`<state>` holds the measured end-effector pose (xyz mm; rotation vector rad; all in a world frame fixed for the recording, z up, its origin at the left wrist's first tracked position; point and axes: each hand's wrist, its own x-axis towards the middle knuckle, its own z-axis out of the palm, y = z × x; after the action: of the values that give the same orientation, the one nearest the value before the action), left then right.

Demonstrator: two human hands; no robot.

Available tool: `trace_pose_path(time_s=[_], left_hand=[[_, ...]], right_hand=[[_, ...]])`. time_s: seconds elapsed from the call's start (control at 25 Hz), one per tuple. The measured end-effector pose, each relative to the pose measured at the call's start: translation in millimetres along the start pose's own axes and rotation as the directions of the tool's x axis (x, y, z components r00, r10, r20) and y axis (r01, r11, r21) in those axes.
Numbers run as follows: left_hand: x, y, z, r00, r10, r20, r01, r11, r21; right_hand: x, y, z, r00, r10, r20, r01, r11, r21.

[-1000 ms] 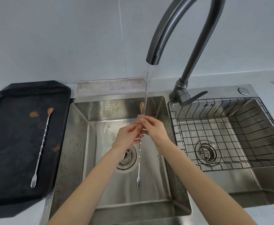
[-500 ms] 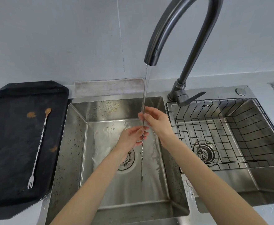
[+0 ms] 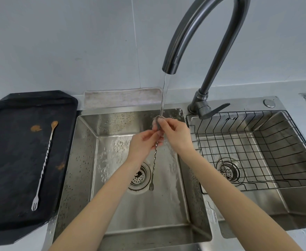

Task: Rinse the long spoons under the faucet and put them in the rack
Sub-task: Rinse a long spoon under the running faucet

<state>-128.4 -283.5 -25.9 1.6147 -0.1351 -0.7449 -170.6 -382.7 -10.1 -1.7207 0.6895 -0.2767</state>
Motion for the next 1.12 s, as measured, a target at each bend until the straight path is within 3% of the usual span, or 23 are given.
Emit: trace_pose_path(time_s=[0.2, 0.4, 0.64, 0.84, 1.04, 1.12], left_hand=[[8, 8, 4, 0.992, 0.114, 0.053, -0.119, 0.988, 0.103], [8, 17, 6, 0.976, 0.162, 0.144, -0.19, 0.961, 0.202], [3, 13, 8, 0.98, 0.126, 0.153, -0.141, 0.986, 0.09], [1, 19, 2, 0.988, 0.135, 0.07, -0.132, 0.99, -0.043], [1, 13, 2, 0.986, 0.136, 0.095, -0.139, 0.99, 0.025], [2, 9, 1, 0.991, 0.109, 0.083, -0.111, 0.994, 0.022]], right_hand=[[3, -7, -6, 0.996, 0.022, 0.083, -0.034, 0.989, 0.143], [6, -16, -14, 0.997, -0.04, 0.07, 0.031, 0.991, 0.129], [5, -23, -16, 0.997, -0.073, 0.016, 0.071, 0.992, 0.103], [3, -24, -15, 0.993, -0.05, 0.107, 0.028, 0.98, 0.197], [6, -36, -12, 0.997, -0.067, -0.049, 0.073, 0.988, 0.133], [8, -39, -12, 0.996, -0.081, -0.04, 0.085, 0.989, 0.117]])
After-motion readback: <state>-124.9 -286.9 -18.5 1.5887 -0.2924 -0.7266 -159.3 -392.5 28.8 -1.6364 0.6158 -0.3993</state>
